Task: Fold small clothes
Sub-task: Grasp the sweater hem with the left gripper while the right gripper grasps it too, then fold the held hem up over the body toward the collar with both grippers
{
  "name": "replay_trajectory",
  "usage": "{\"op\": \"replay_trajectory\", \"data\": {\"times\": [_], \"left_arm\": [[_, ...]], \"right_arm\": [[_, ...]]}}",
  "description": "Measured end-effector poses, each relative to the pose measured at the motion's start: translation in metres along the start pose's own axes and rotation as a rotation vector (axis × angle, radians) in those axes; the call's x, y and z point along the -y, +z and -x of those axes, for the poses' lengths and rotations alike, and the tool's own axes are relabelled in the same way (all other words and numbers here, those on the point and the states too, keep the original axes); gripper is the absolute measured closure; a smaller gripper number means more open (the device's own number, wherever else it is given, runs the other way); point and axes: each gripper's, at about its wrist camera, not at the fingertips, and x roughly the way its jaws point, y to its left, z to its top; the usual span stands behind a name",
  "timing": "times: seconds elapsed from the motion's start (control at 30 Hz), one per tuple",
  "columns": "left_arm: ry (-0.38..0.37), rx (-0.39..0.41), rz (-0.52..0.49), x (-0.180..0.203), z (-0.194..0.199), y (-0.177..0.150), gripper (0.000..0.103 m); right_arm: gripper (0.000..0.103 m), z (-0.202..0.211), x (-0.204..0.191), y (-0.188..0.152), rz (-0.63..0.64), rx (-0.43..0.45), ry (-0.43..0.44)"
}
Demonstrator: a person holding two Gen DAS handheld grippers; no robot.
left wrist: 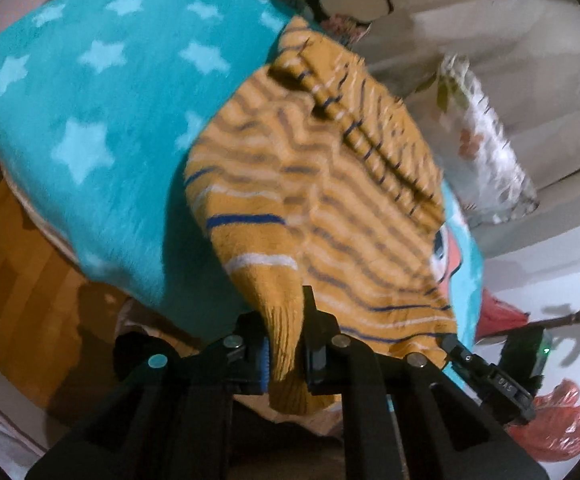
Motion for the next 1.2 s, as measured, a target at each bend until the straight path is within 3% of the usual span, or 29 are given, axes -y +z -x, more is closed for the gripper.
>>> {"op": "replay_trajectory", "data": {"times": [0.23,0.4,0.53,0.7,0.83,1.0,1.07,1.13,1.2], "left_arm": [[-0.027,0.054,-0.057,0.040,-0.003,0.068,0.093],[-0.028,0.077,-0.127,0.073,-0.030,0.133,0.093],[-0.005,0.064,-0.164,0.093,-0.068,0.186,0.093],[0.048,-0.003,-0.162,0.094,-0.123,0.237,0.093],[0.021,-0.053,-0.105,0.081,-0.146,0.263,0.092],[-0.043,-0.066,-0.081,0.074,-0.148,0.279,0.078],[-0.058,-0.046,-0.092,0.077,-0.144,0.286,0.063],[-0.056,-0.013,-0.099,0.080,-0.140,0.294,0.053],[-0.043,0.013,-0.111,0.084,-0.136,0.302,0.052]], "right_arm": [[0.089,0.009,-0.015,0.060,-0.042,0.077,0.088],[0.090,0.001,-0.030,0.113,-0.061,0.145,0.077],[0.090,-0.022,-0.010,0.173,-0.129,0.164,0.036],[0.090,-0.062,0.027,0.226,-0.192,0.145,-0.034],[0.087,-0.086,0.055,0.256,-0.267,0.140,-0.065],[0.078,-0.095,0.082,0.279,-0.367,0.157,-0.061],[0.057,-0.093,0.082,0.285,-0.353,0.181,-0.092],[0.048,-0.085,0.078,0.290,-0.335,0.205,-0.110],[0.047,-0.078,0.072,0.294,-0.305,0.214,-0.131]]}}
